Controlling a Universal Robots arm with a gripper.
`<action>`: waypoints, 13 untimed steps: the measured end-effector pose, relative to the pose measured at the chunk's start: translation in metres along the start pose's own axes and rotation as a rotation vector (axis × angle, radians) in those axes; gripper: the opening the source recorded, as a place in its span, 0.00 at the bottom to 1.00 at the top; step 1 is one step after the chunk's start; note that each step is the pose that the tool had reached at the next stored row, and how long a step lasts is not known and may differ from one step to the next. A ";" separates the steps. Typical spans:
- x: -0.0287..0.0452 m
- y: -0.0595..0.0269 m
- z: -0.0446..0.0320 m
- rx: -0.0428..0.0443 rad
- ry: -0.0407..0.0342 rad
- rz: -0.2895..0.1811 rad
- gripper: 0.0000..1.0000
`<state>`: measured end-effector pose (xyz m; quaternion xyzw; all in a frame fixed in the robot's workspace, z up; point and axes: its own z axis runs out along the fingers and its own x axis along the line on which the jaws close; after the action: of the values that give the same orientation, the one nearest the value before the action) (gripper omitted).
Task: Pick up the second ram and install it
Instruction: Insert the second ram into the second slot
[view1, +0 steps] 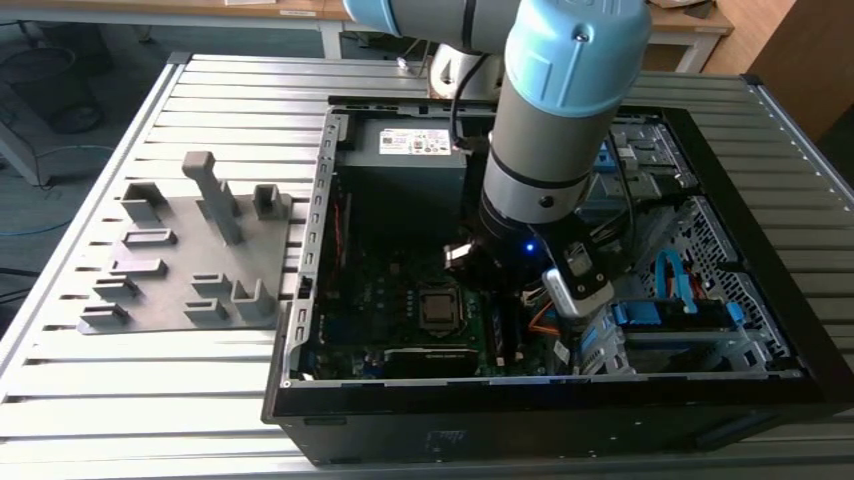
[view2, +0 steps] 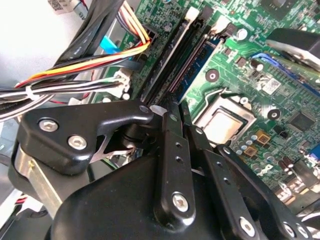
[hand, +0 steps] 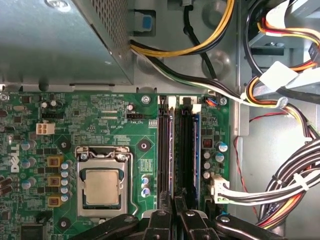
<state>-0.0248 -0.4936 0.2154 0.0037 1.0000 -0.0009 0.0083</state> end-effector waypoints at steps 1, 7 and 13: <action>0.0000 -0.0003 0.0001 0.0032 0.0000 0.000 0.14; -0.0001 -0.0007 0.0000 0.0125 0.0001 0.000 0.14; -0.0004 -0.0004 0.0018 0.0121 -0.0001 0.003 0.14</action>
<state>-0.0244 -0.4939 0.2136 0.0050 0.9999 -0.0070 0.0083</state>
